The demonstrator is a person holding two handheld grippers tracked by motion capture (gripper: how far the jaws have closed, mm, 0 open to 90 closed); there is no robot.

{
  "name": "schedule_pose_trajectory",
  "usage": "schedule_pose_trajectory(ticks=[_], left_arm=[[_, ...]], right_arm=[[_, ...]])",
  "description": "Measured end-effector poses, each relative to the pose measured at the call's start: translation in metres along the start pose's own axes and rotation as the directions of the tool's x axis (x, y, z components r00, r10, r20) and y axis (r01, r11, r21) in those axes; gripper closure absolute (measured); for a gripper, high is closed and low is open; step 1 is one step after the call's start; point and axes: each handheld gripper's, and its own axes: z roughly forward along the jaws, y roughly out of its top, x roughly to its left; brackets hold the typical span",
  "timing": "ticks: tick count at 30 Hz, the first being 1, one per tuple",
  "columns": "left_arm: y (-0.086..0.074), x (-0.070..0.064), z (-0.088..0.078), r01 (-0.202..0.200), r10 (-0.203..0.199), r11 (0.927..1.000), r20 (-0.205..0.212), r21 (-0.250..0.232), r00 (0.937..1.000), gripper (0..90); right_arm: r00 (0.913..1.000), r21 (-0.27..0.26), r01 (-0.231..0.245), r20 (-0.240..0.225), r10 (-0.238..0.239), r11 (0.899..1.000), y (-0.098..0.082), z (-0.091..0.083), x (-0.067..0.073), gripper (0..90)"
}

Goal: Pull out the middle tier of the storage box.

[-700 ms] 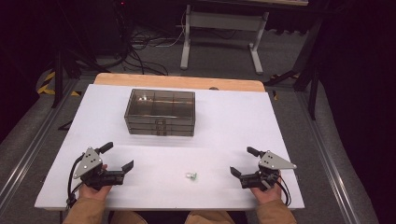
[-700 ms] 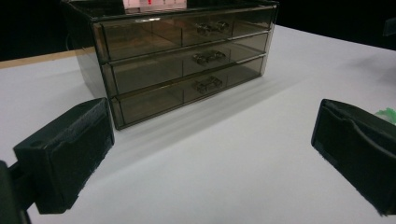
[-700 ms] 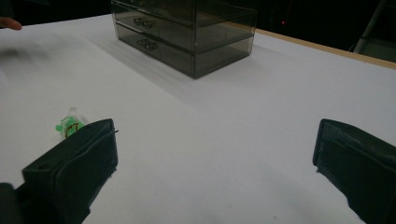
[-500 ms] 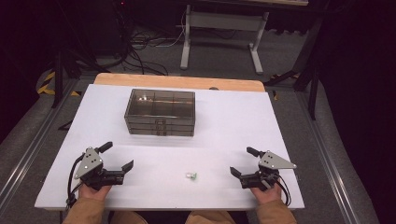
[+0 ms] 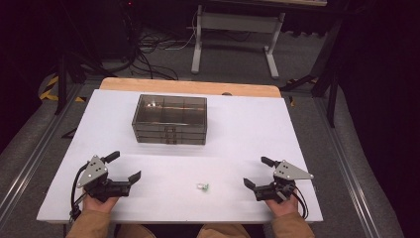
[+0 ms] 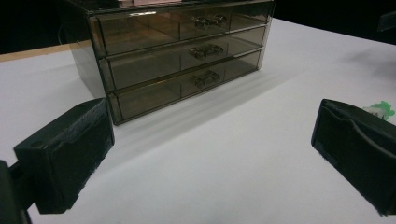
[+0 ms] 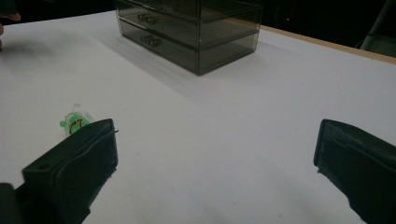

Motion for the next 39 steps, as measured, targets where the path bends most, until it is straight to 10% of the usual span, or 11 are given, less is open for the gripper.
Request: schedule_pose_trajectory(ticks=[39], left_arm=[[0.029,-0.016,0.028,-0.017,0.015,0.9996,0.093,0.021,0.9955,2.0]], right_arm=[[0.9997,0.040,0.014,-0.021,-0.013,0.999,-0.001,0.006,0.002,0.0]])
